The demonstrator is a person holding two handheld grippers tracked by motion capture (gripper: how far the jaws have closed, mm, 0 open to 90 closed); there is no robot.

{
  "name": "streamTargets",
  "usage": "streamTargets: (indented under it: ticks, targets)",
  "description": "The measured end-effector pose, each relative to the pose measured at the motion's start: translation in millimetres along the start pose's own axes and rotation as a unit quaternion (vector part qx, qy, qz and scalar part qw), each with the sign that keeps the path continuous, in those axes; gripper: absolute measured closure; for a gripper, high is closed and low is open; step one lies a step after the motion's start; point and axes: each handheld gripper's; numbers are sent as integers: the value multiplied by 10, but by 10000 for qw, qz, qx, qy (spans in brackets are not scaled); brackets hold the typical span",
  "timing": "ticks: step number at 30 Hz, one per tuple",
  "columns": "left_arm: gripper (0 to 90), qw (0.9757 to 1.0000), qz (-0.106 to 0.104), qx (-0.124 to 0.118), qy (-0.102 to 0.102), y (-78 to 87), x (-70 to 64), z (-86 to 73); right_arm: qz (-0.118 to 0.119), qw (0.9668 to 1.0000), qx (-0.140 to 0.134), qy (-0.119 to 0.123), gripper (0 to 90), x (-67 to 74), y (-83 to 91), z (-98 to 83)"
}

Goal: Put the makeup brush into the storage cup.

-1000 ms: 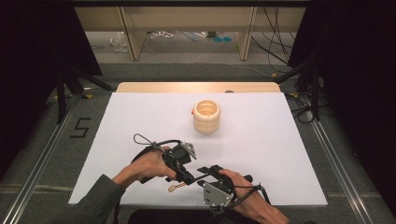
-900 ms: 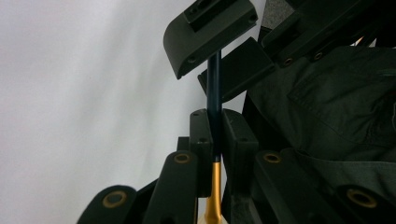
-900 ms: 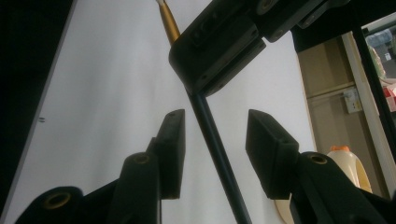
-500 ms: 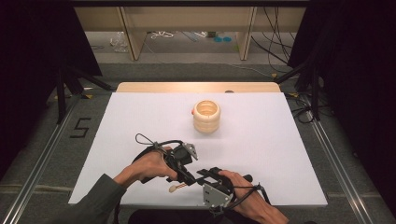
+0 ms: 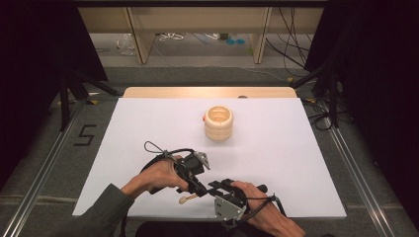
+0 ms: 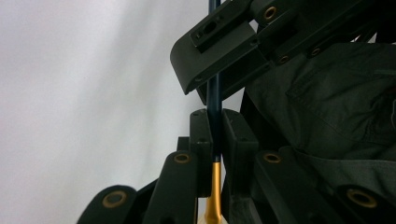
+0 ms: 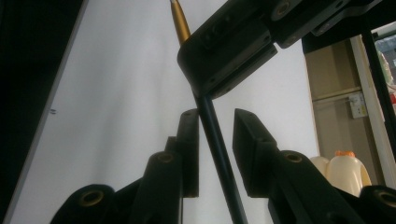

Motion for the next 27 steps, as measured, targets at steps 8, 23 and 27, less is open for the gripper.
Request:
streamTargets:
  ticks: [8,23,27]
  targets:
    - [829,10000,-29,70,-10,-1,-5,5,90,9999,0,127,786,17,-1,10]
    - [828,9999,-101,83,-24,0,-9,9,134,9979,-178,615,842,0,-24,7]
    - [818,9999,-113,21,-31,25,-1,-2,161,9987,-70,477,843,-7,1,-4]
Point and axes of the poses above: each handheld gripper's, and its own axes: y roughly backward along the jaws, z roughly out of its top, x roughly to its left, and after that the axes turned 13 degrees about x, right-handed
